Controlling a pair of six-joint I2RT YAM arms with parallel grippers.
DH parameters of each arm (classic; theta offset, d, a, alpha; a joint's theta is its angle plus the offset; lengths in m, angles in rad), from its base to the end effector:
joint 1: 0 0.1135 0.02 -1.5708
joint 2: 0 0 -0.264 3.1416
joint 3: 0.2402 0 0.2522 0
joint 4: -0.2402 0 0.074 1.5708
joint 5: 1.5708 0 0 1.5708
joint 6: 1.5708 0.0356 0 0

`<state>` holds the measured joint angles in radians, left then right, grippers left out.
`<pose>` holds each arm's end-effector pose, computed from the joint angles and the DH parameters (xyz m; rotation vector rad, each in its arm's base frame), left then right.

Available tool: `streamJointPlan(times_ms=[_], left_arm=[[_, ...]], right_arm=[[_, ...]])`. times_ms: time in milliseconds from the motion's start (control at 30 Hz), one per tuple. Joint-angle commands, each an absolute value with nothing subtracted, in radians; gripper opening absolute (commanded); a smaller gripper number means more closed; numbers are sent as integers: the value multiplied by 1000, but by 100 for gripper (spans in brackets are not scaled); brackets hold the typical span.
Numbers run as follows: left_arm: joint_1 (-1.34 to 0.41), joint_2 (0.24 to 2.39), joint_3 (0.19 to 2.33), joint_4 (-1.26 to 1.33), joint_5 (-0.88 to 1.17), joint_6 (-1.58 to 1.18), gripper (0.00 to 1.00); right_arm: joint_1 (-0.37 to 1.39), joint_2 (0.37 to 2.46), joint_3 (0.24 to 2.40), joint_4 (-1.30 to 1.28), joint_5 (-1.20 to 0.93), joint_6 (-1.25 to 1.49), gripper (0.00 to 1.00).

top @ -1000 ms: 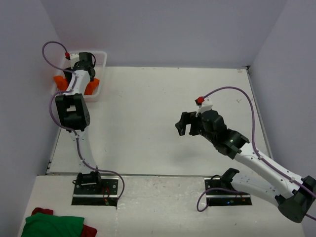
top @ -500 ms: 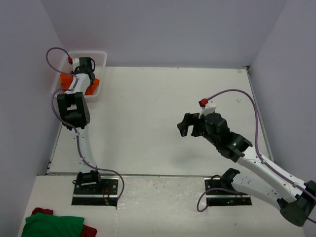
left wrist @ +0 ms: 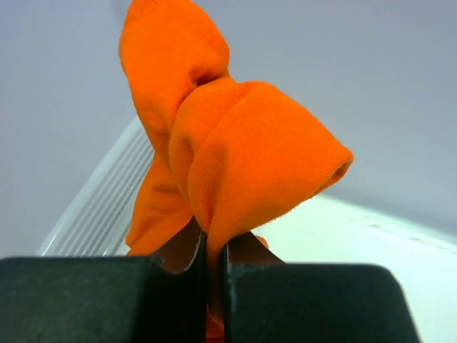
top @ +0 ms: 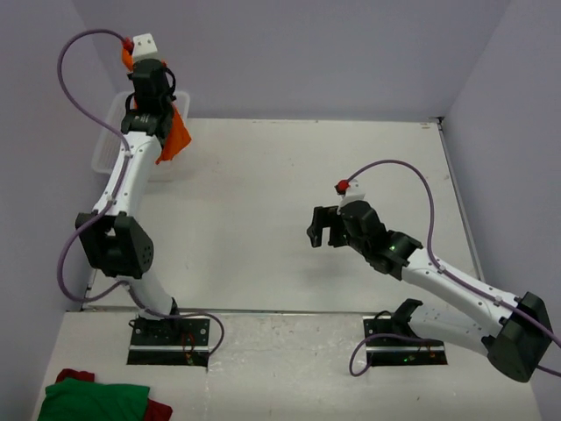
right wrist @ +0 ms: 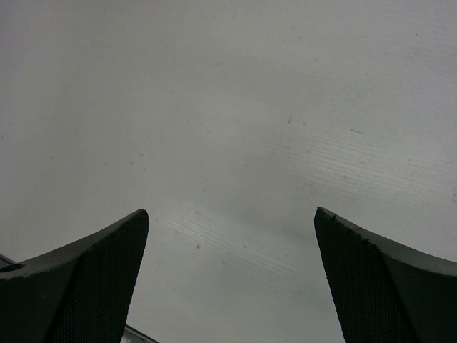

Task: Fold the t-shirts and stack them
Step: Grab crumpled tshirt from bin with the left arm, then move the tshirt to the center of the board

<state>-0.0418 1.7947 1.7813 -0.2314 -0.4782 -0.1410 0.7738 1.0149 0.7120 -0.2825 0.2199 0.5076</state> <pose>0.4271 -0.0015 0.4020 -0.4233 1.7472 0.3028 0.1649 0.1503 0.2619 -0.1613 2.1782 0.5067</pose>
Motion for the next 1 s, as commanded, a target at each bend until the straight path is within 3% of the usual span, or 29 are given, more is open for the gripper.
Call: streamJointPlan(times_ms=[0, 233, 400, 600, 767, 967], left_arm=[[-113, 1614, 1816, -118, -350, -54, 0], [-236, 1405, 1776, -207, -147, -158, 0], [-249, 1250, 1537, -161, -22, -250, 0], [-320, 1282, 1287, -19, 265, -379, 0], [-532, 1383, 1340, -29, 229, -334, 0], [-633, 1424, 1431, -67, 247, -337, 0]], right_arm=[[788, 1032, 721, -256, 285, 541, 98], [790, 1025, 779, -343, 468, 557, 98], [790, 980, 807, -379, 502, 572, 98], [793, 957, 816, -387, 496, 586, 98], [810, 989, 831, -394, 502, 601, 98], [839, 1026, 860, -443, 564, 635, 98]])
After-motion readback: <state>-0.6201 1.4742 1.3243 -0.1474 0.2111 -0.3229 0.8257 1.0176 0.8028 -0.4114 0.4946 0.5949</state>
